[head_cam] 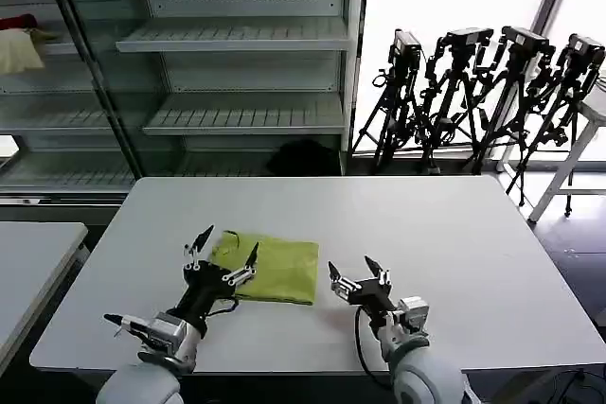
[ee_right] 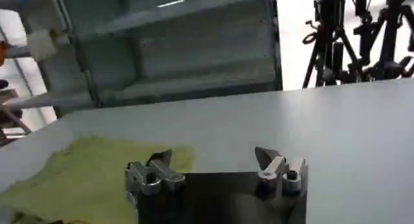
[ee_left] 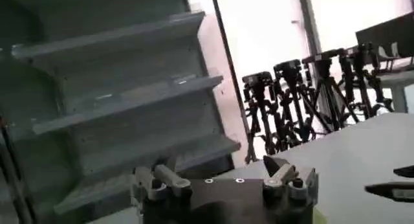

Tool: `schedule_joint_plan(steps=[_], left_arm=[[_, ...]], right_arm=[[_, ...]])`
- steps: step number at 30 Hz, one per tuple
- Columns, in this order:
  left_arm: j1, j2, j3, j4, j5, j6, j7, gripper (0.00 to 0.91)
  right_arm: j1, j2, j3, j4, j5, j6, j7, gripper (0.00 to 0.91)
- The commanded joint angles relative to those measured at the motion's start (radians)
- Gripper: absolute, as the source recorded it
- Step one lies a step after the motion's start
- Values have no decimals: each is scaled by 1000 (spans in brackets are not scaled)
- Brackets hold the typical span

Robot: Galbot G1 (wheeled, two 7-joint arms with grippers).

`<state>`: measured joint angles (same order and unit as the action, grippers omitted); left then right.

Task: Fold and organize the clothes.

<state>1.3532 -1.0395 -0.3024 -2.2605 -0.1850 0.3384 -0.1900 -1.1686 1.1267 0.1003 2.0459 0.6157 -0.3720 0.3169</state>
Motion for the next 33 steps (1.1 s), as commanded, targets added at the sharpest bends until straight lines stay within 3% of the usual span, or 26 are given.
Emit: schedule_joint_plan(steps=[1,8,19,31,33], left_arm=[[147,-88,-51,-24,77,-29,31,907],[145,-91,-48,4,103,-39,31,907],[143,-95,-46,18,112,-43,32,907],[144,-91,-50,21,112,-50,38,907],[144,-90,-50,19,109,-51,39,907]], right_arm=[[157,104,-147,-66,147,-210,191,907],[150,108,-139,-92,140,-208,191,907],[156,136,-119,-125,114,-205,137,494],[155,151,-116,-148,100,-187,92,443],[153,151,-116,-150,99,-186,88,393]])
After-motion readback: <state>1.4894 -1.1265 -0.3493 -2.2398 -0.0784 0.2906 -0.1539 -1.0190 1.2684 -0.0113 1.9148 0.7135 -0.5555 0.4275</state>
